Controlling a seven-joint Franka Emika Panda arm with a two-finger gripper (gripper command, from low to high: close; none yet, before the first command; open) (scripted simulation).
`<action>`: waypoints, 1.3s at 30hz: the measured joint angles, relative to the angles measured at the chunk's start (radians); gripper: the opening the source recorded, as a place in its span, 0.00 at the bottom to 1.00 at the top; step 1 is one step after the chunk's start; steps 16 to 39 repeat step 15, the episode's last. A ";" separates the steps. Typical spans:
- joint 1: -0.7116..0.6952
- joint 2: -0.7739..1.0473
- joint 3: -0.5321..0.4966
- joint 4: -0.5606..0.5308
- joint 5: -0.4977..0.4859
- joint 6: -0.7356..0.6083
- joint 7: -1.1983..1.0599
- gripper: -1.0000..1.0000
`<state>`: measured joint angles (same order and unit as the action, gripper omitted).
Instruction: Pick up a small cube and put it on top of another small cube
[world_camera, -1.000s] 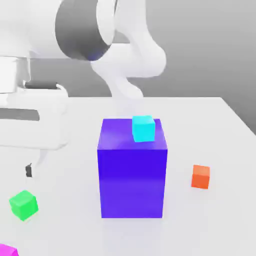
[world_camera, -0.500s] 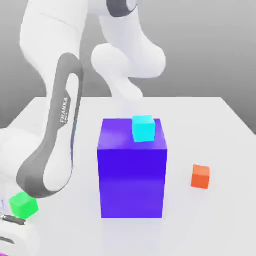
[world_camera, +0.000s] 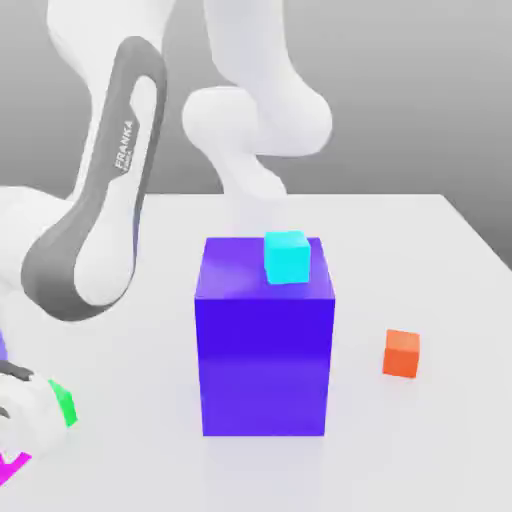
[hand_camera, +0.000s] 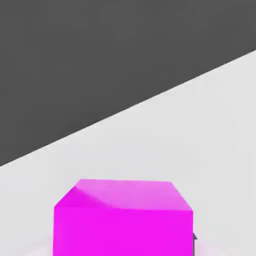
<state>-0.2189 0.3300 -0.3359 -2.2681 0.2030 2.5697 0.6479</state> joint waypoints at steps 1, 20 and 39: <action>0.002 -0.032 -0.015 -0.036 -0.008 0.006 0.038 0.00; -0.044 -0.062 -0.032 -0.263 0.064 0.201 0.203 1.00; -0.044 -0.062 -0.032 -0.263 0.064 0.201 0.203 1.00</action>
